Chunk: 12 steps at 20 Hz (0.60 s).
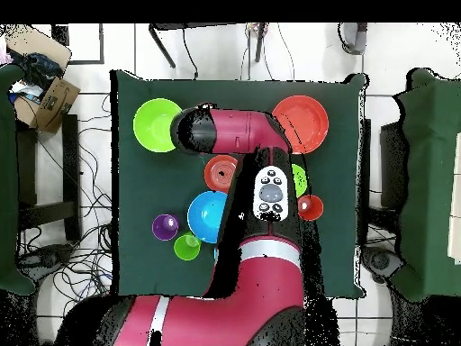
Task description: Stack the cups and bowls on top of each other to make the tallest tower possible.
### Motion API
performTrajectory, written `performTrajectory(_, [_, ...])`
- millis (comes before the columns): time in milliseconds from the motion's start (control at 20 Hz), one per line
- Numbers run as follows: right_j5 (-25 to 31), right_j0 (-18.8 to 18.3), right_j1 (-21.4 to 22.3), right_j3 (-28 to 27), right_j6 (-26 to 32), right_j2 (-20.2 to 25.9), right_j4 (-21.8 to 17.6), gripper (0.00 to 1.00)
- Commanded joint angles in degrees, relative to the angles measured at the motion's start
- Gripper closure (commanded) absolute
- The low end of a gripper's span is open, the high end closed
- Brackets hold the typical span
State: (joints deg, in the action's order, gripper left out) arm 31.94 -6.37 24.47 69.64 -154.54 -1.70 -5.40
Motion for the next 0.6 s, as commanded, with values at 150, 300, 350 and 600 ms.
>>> performTrajectory(150, [-1.53,0.75,-1.10,4.46,9.12,5.67,-5.48,0.00])
performTrajectory(300, [-1.42,0.81,-1.14,4.43,9.19,5.65,-5.53,0.00])
performTrajectory(350, [-1.30,0.81,-1.14,4.40,9.27,5.64,-5.55,0.00])
performTrajectory(600, [4.05,0.04,0.50,5.09,14.25,6.57,-6.12,0.00])
